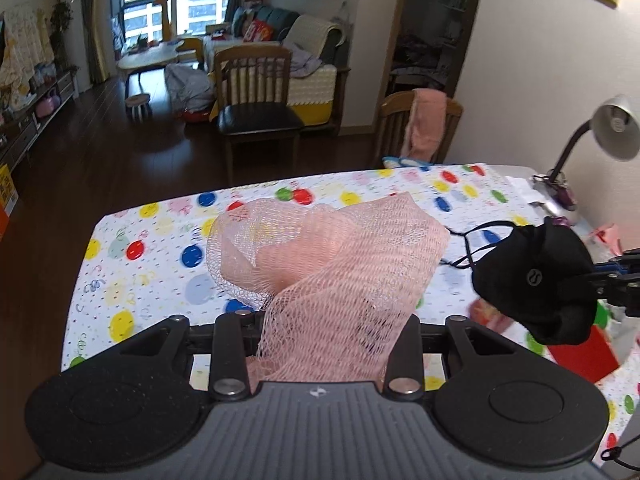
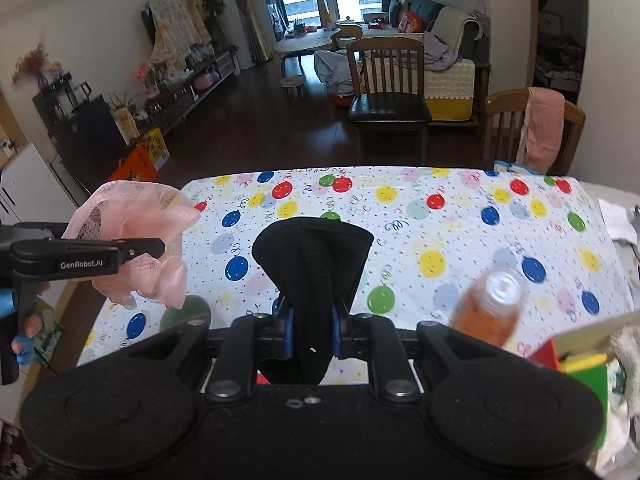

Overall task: Organize soft objects
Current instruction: 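Lift the pink puff and black mask and carry both over the red box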

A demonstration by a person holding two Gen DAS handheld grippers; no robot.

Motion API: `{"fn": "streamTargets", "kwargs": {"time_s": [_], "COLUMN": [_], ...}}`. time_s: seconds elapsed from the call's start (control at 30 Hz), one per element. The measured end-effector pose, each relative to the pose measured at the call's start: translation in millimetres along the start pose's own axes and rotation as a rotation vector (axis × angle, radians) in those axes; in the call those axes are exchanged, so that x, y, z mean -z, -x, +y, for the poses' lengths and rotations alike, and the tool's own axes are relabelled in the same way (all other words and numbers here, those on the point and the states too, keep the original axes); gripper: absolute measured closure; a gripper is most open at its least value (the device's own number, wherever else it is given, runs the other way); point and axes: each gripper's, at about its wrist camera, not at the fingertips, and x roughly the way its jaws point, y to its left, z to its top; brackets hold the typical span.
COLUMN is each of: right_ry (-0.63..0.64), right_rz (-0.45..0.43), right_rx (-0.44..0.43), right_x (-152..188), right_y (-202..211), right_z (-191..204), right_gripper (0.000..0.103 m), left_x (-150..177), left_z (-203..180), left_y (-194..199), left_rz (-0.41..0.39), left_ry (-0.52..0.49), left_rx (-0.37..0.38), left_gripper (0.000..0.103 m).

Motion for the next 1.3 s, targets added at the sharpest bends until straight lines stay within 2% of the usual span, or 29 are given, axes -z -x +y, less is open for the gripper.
{"fn": "streamTargets", "kwargs": {"time_s": [0.37,0.9,1.3], "right_ry": [-0.077,-0.230,-0.319], "right_rz": [-0.019,-0.057,-0.080], "right_rx": [-0.007,0.078,0.130], "right_x": [34,85,108], "right_y": [52,111,142], "right_z": [-71,-221,-314], "right_gripper": [0.087,0.088,0.088], "left_x": [-4,-6,-13], "left_z": [-115,-279,-388], "left_y": [6,-38,-83], "left_rz": [-0.006,0.063,0.108], "left_ry": [-0.080,-0.186,-0.260], "left_rx": [0.112,0.257,0.305], "left_gripper": [0.066,0.066,0.066]}}
